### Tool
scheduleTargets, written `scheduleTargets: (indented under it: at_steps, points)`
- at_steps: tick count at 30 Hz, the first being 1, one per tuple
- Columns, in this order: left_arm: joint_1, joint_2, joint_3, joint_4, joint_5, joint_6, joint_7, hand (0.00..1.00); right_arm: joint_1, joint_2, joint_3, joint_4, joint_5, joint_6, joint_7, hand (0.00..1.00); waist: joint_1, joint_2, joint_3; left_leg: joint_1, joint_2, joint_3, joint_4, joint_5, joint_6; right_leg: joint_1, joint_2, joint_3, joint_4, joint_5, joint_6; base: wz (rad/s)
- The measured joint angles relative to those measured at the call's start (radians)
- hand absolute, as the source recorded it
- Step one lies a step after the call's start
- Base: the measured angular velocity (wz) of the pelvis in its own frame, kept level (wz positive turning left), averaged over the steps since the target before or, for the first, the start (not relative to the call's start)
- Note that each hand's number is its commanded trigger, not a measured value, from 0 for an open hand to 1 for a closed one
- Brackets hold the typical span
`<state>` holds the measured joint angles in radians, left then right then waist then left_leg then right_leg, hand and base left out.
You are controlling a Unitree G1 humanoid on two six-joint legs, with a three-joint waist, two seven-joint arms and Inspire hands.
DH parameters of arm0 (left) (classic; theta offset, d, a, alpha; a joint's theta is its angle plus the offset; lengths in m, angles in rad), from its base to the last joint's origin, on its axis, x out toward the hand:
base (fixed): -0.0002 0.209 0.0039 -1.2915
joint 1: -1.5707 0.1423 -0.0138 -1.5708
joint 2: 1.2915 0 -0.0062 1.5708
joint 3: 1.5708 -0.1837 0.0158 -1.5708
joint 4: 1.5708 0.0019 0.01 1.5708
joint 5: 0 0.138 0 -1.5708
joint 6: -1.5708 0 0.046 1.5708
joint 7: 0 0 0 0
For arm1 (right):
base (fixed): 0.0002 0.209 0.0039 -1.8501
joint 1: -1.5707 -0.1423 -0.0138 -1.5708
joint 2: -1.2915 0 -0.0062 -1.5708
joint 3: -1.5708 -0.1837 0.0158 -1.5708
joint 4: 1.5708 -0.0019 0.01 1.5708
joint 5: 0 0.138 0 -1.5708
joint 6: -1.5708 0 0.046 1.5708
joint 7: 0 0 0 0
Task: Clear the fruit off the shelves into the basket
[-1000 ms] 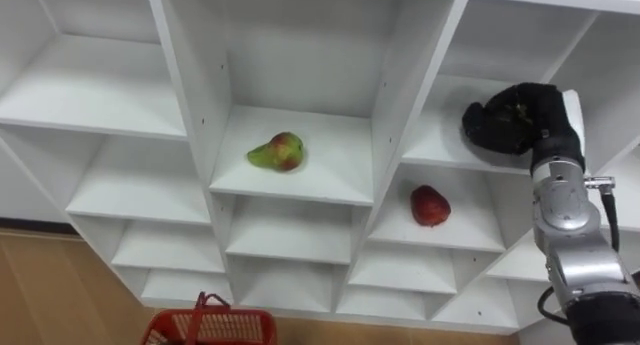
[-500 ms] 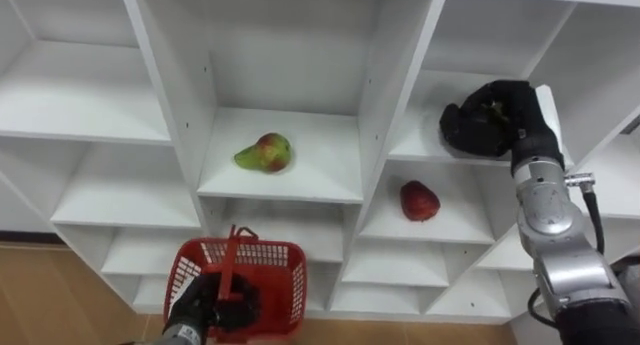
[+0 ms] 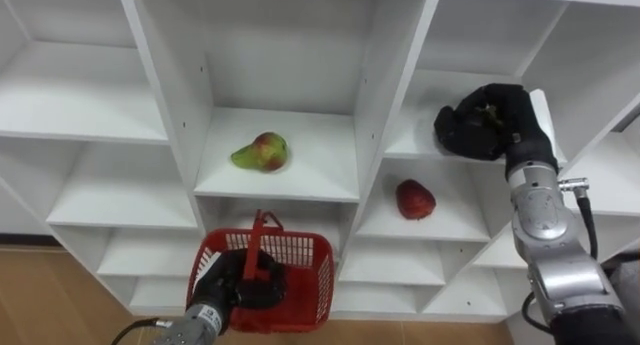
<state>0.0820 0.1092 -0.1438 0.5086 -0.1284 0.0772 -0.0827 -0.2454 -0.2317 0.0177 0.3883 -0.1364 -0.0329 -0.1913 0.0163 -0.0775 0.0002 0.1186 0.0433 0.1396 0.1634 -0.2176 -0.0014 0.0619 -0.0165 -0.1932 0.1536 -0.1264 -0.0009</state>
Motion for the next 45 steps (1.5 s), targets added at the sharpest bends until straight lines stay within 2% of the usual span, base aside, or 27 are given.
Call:
scheduleTargets:
  at_steps: [6,11,16,24,31,38,45]
  points:
    - [0.000,-0.006,-0.014,0.002,0.000,-0.003,-0.009,1.00,0.049,0.003,0.002,-0.075,-0.033,0.000,0.006,1.00,-0.007,0.001,0.0004,-0.004,0.000,0.003,-0.001,0.000,0.000,-0.007,0.000,0.000,0.002,0.000,0.000,-0.01]
    - [0.001,-0.010,-0.017,0.001,0.000,-0.002,-0.010,1.00,0.129,0.016,0.002,-0.193,-0.026,0.023,0.046,1.00,-0.011,0.002,0.0006,-0.002,0.003,0.020,-0.004,0.000,0.000,-0.011,0.000,0.005,0.002,0.001,-0.001,-0.07]
    - [0.001,-0.023,-0.020,0.001,0.000,0.001,-0.010,1.00,0.167,0.020,0.002,-0.256,-0.018,0.046,0.066,1.00,-0.011,0.007,0.0009,-0.001,0.004,0.023,-0.013,0.000,0.000,-0.012,0.003,0.012,0.003,0.001,-0.001,-0.01]
    - [0.001,-0.029,-0.019,0.001,0.000,0.003,-0.016,1.00,0.169,0.020,0.001,-0.264,0.013,0.052,0.077,1.00,-0.012,0.009,0.0001,0.007,0.003,0.033,-0.013,0.000,0.000,-0.013,0.005,0.025,0.004,0.001,-0.001,-0.03]
    - [0.001,-0.033,-0.019,-0.026,0.000,0.004,-0.026,1.00,0.230,0.034,0.001,-0.372,0.010,0.079,0.128,1.00,-0.012,0.011,-0.0014,0.014,0.004,0.046,-0.016,0.000,0.000,-0.013,0.007,0.045,0.006,0.001,-0.001,-0.05]
    - [0.002,-0.032,-0.026,-0.026,0.000,0.003,-0.028,1.00,0.281,0.041,0.014,-0.453,0.011,0.078,0.188,1.00,-0.013,0.017,-0.0033,0.011,0.004,0.053,-0.016,0.000,0.000,-0.028,0.008,0.054,0.018,0.001,-0.001,-0.04]
    - [0.002,-0.027,-0.040,-0.026,0.000,0.003,-0.028,1.00,0.286,0.046,0.042,-0.458,0.009,0.078,0.240,1.00,-0.014,0.025,-0.0042,0.012,0.006,0.057,-0.019,0.000,0.000,-0.031,0.010,0.055,0.019,0.002,-0.002,0.00]
